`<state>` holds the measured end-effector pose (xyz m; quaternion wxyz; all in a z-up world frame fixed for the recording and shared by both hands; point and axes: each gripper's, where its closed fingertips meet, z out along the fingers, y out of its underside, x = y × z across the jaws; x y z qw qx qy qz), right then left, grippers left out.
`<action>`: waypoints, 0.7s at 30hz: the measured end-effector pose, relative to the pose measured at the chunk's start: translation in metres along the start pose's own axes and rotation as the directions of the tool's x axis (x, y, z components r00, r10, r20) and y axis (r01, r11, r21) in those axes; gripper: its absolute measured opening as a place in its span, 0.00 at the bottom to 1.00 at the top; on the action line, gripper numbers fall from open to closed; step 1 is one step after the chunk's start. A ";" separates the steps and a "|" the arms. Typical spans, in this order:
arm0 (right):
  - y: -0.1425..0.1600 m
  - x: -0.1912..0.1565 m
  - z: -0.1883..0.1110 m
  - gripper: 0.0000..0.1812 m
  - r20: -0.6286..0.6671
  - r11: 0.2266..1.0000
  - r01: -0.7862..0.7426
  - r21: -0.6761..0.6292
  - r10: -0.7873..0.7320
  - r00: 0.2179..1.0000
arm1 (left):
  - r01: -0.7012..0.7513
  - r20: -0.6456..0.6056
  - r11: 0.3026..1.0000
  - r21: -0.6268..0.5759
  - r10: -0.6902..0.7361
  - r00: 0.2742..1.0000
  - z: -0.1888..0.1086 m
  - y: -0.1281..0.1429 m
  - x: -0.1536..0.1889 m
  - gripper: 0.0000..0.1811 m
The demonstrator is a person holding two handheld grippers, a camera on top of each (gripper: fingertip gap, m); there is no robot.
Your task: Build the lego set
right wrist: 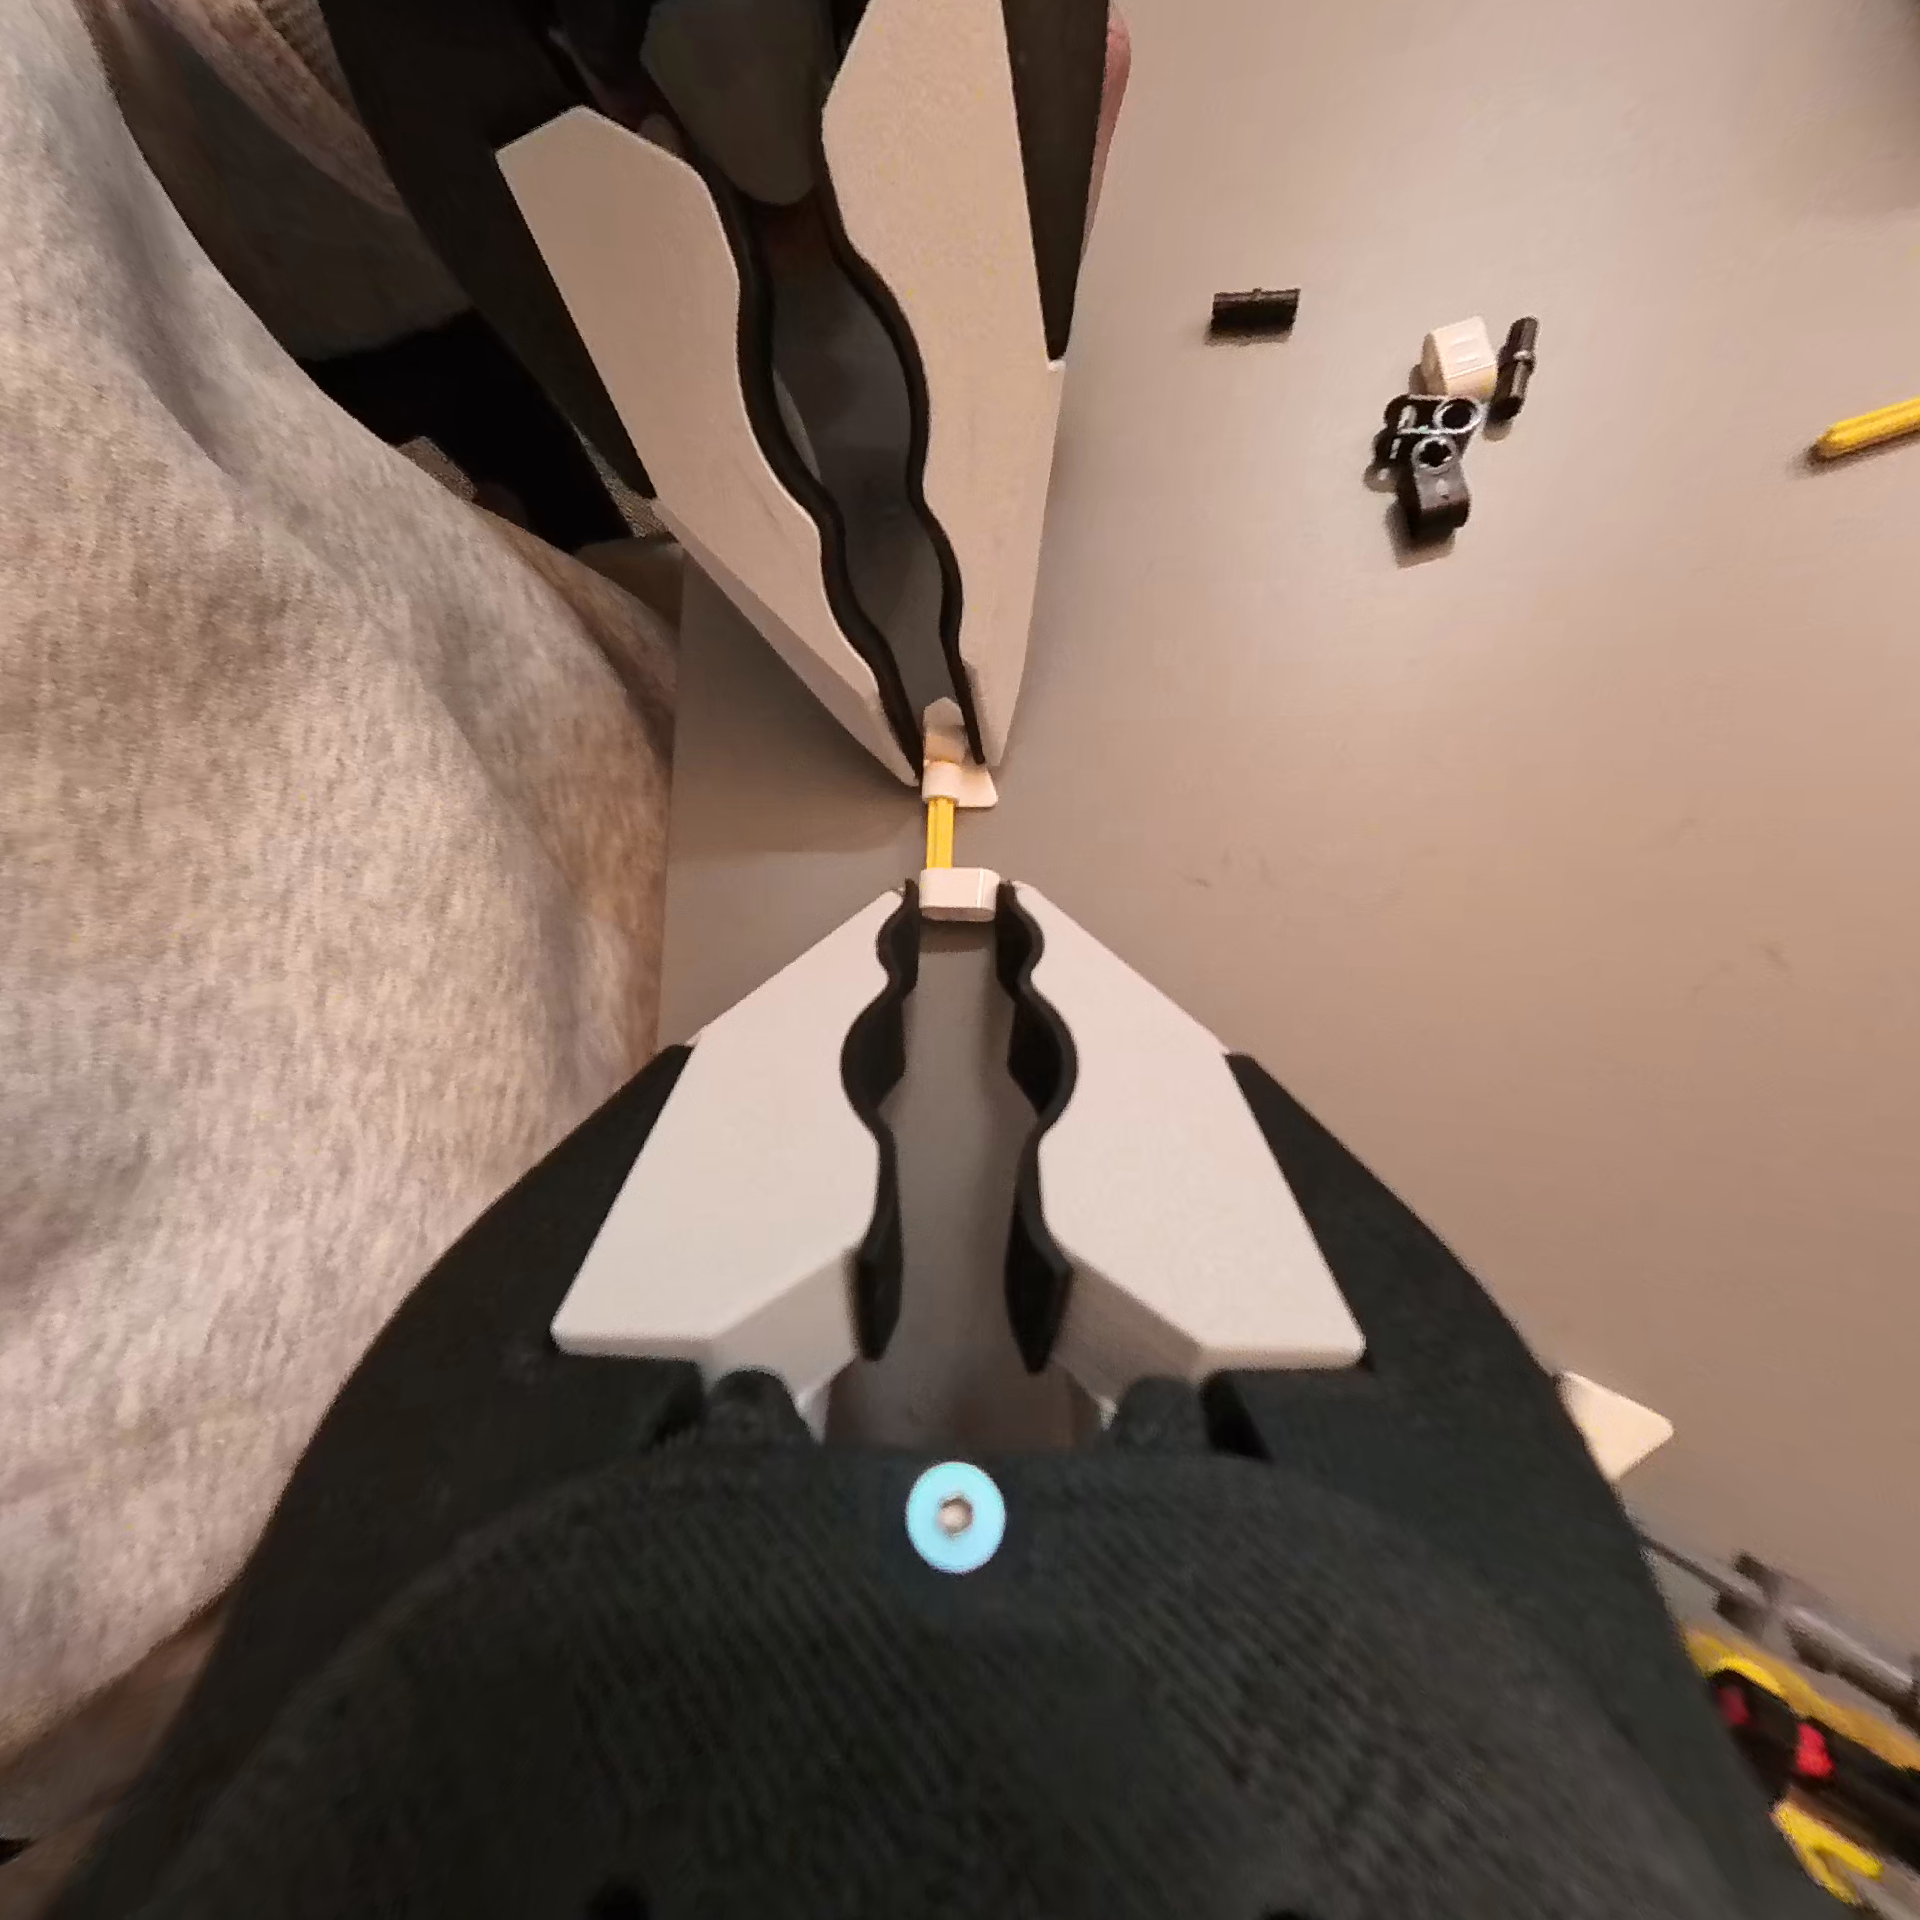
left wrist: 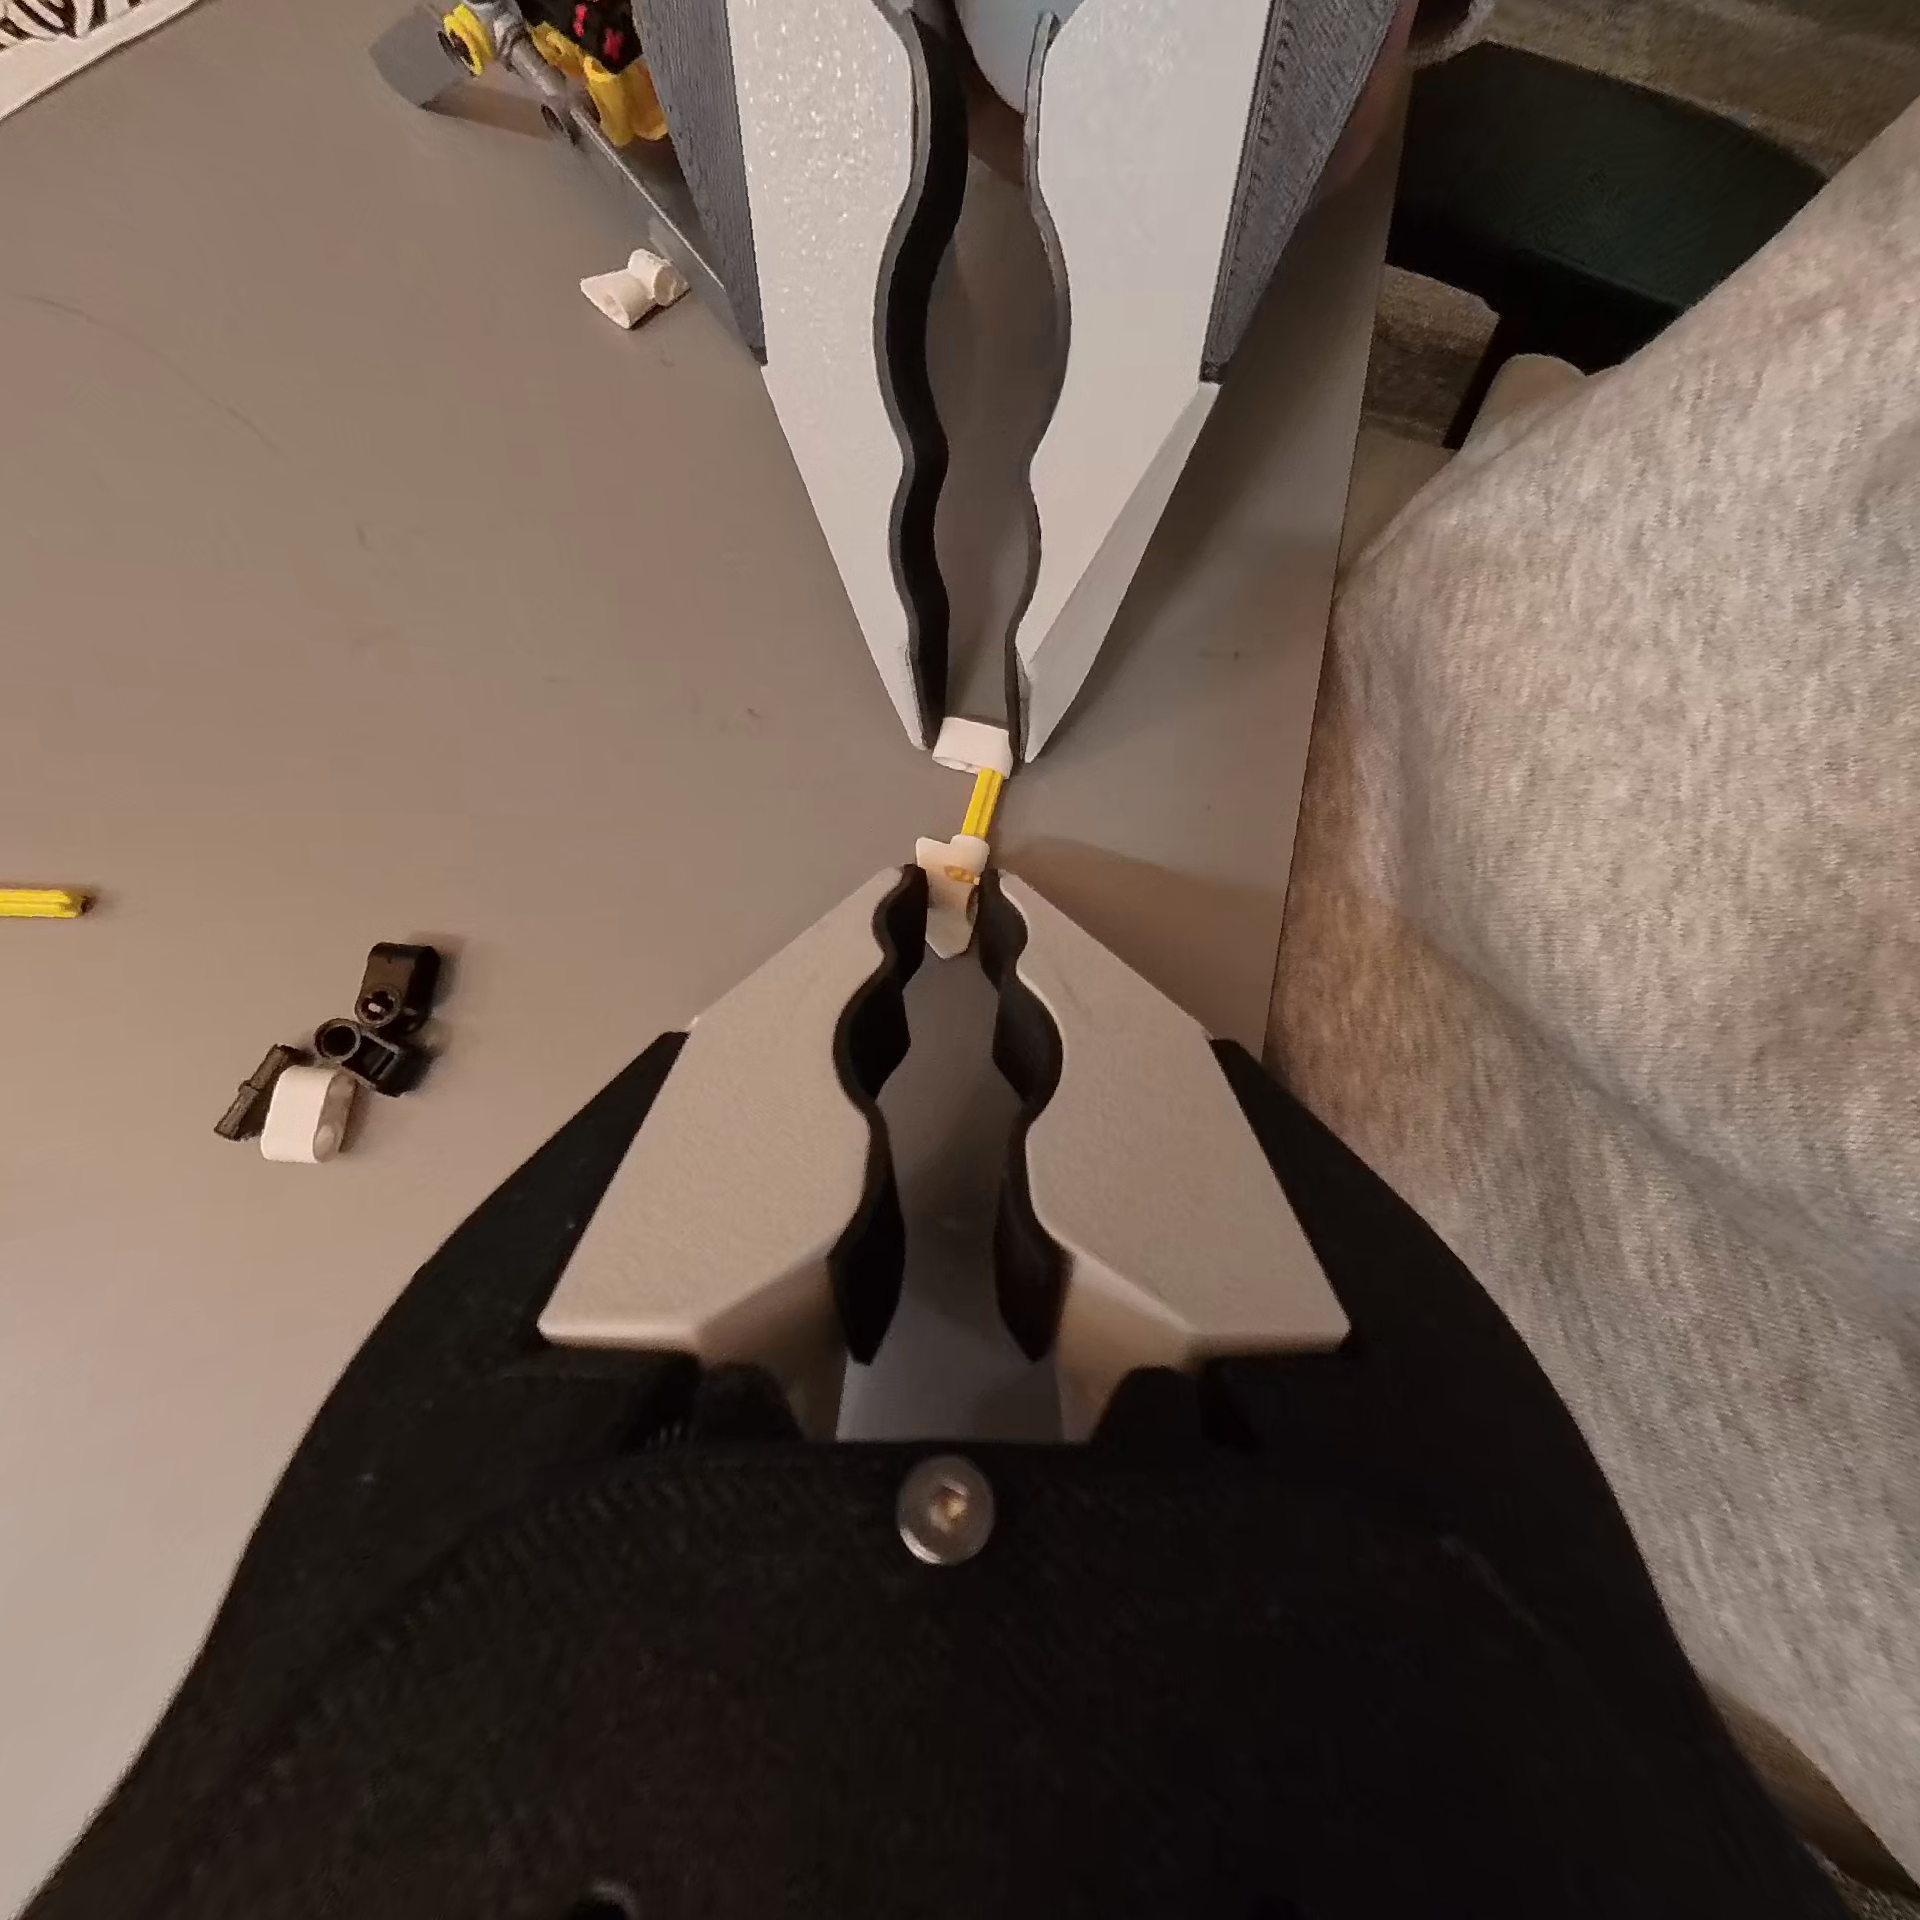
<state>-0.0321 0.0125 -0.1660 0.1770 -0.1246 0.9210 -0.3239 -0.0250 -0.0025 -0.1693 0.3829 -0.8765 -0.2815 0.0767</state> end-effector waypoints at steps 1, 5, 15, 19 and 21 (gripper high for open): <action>0.000 0.000 0.000 0.07 0.002 1.000 -0.006 0.001 0.006 1.000 | 0.000 0.000 1.000 0.000 0.000 1.000 0.000 0.000 0.000 0.05; -0.001 0.000 0.000 0.06 0.004 1.000 -0.022 0.009 0.022 1.000 | 0.002 -0.001 1.000 0.000 -0.002 1.000 0.000 0.000 -0.001 0.05; -0.002 0.000 0.001 0.06 0.010 0.997 -0.058 0.043 0.057 0.998 | 0.009 -0.005 1.000 0.001 -0.009 1.000 -0.001 0.000 -0.002 0.05; -0.003 0.000 0.001 0.06 0.025 0.993 -0.098 0.067 0.097 0.995 | 0.014 -0.007 1.000 0.001 -0.014 1.000 -0.001 0.000 -0.002 0.05; -0.004 0.000 0.001 0.06 0.029 0.990 -0.115 0.079 0.113 0.993 | 0.016 -0.008 1.000 0.001 -0.016 1.000 -0.002 0.000 -0.002 0.05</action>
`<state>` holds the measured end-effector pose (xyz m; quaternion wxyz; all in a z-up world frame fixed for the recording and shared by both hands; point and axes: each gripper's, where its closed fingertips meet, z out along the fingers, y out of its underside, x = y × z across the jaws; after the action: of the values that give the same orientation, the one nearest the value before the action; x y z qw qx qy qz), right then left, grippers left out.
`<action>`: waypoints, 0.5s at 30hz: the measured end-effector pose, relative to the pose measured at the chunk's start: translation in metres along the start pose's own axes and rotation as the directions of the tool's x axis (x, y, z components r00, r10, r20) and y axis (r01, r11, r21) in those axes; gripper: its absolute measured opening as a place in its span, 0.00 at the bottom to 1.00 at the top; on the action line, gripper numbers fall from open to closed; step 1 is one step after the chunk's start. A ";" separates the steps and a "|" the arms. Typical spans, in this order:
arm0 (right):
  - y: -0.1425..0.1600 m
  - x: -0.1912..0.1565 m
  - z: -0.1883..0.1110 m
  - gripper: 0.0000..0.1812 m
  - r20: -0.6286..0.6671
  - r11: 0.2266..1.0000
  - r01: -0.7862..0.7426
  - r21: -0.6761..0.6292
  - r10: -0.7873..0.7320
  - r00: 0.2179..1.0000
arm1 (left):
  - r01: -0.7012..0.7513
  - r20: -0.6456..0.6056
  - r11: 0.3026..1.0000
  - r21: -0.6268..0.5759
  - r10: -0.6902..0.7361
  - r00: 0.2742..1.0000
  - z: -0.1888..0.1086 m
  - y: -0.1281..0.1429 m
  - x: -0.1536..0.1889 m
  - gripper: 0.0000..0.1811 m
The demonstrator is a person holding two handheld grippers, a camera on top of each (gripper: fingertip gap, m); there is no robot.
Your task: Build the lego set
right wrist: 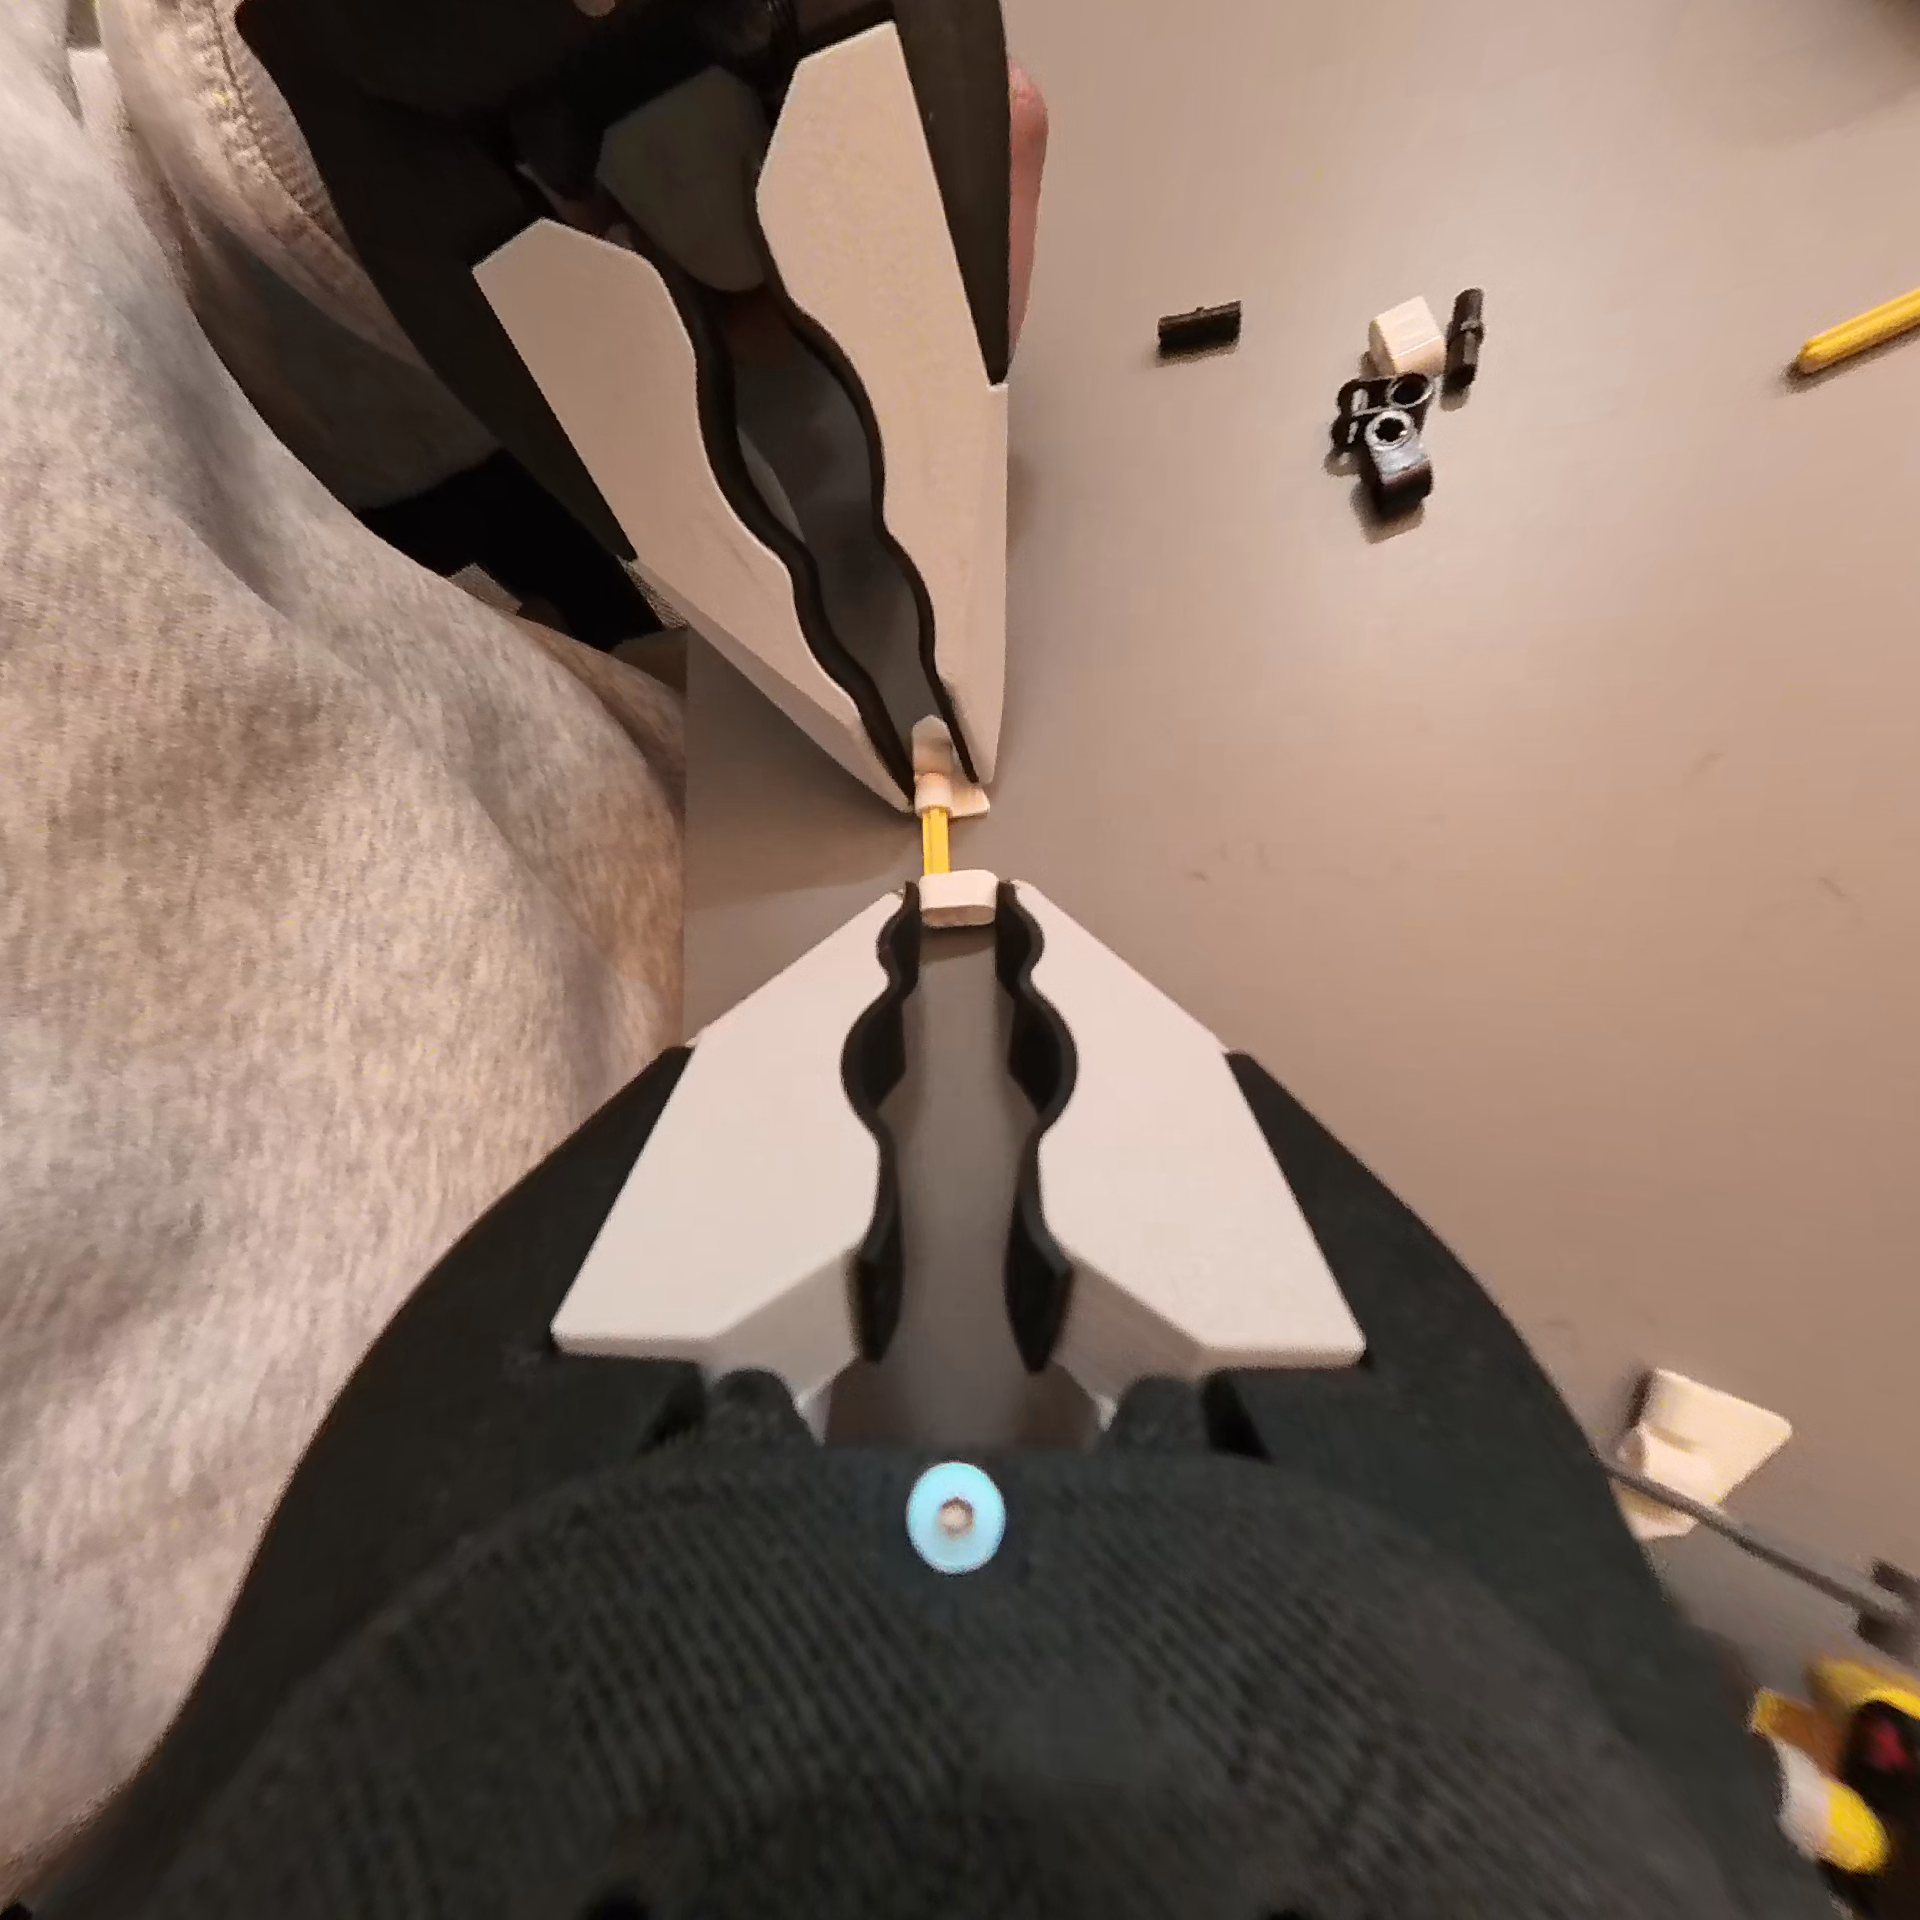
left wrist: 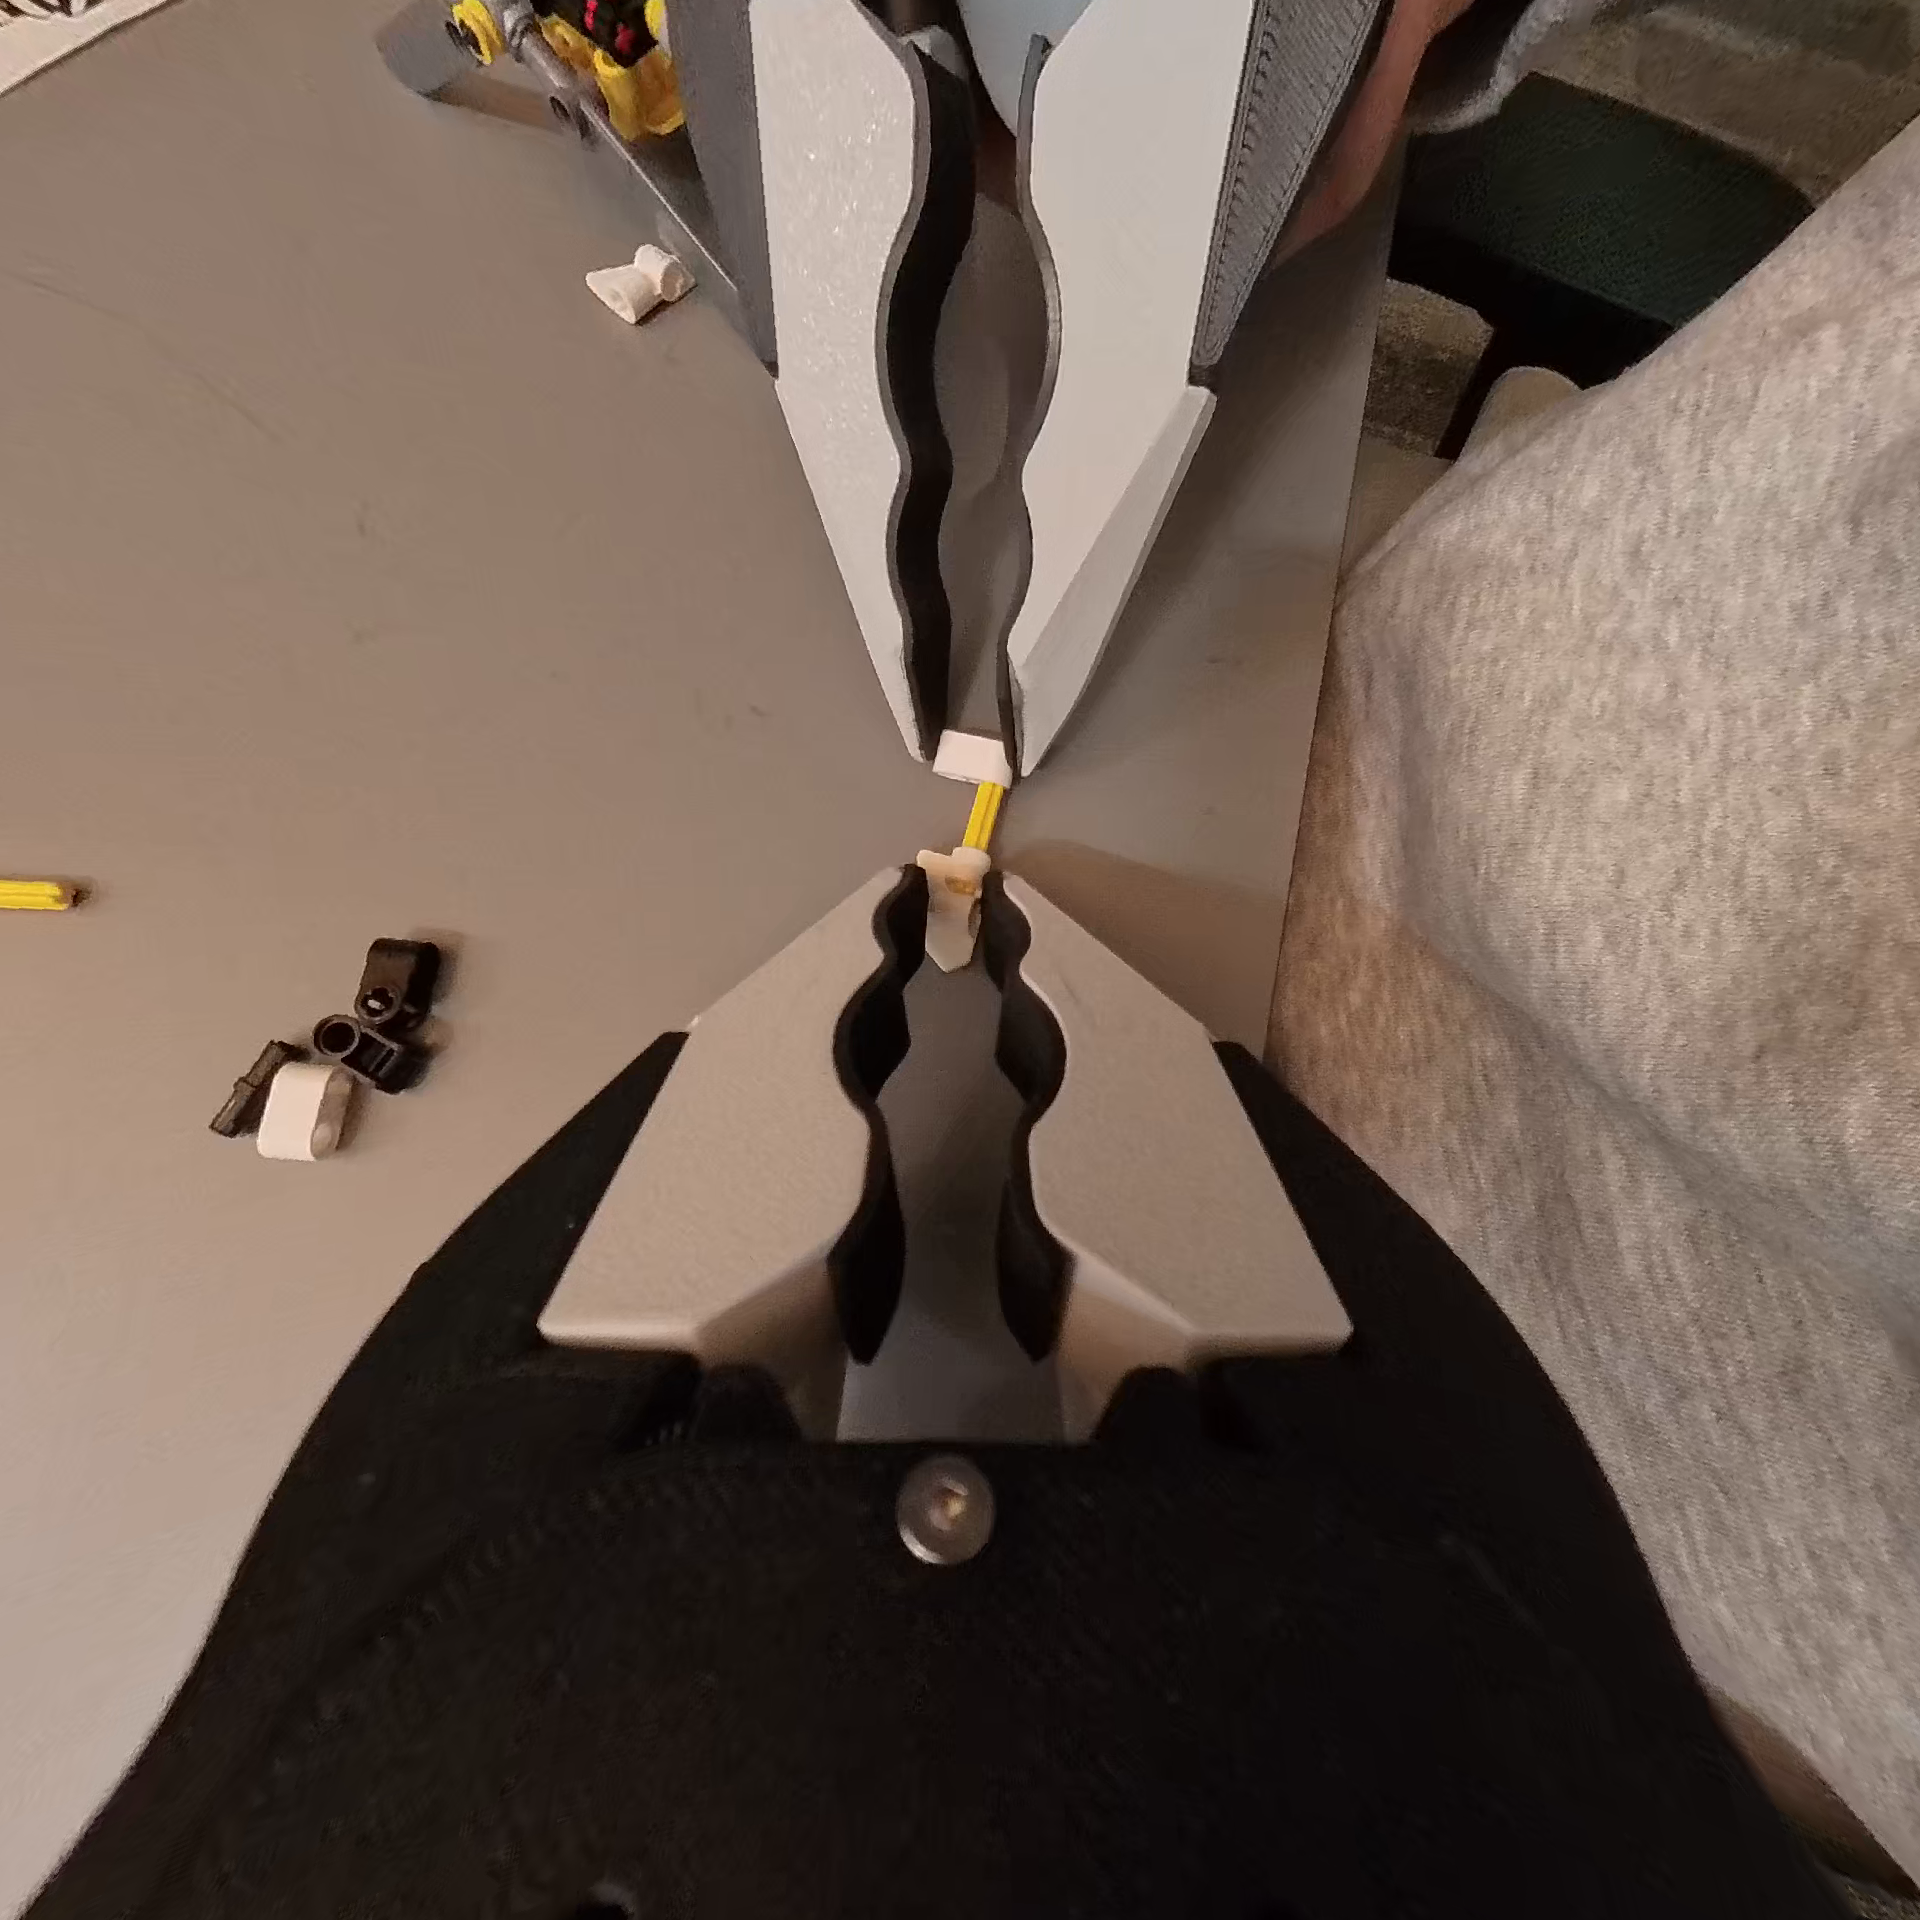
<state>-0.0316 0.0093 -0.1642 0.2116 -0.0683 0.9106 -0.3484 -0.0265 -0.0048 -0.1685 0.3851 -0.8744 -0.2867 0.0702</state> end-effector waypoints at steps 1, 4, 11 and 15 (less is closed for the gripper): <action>0.000 0.000 0.000 0.06 -0.001 1.000 -0.003 0.004 0.003 1.000 | 0.001 0.000 1.000 0.000 -0.001 1.000 0.000 0.000 0.000 0.05; -0.001 0.000 0.000 0.06 -0.007 1.000 -0.005 0.009 0.005 1.000 | 0.002 0.000 1.000 0.000 -0.002 1.000 0.000 0.000 0.000 0.05; -0.001 0.001 0.002 0.06 -0.070 0.997 0.076 -0.033 -0.078 0.994 | 0.008 -0.001 1.000 0.000 -0.008 1.000 -0.001 0.000 0.000 0.05; -0.002 0.002 0.003 0.07 -0.086 0.995 0.098 -0.035 -0.101 0.991 | 0.010 0.001 1.000 0.000 -0.010 1.000 -0.001 0.000 0.000 0.06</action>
<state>-0.0320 0.0055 -0.1651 0.1528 -0.1015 0.9197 -0.3471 -0.0268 -0.0054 -0.1677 0.3855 -0.8729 -0.2910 0.0687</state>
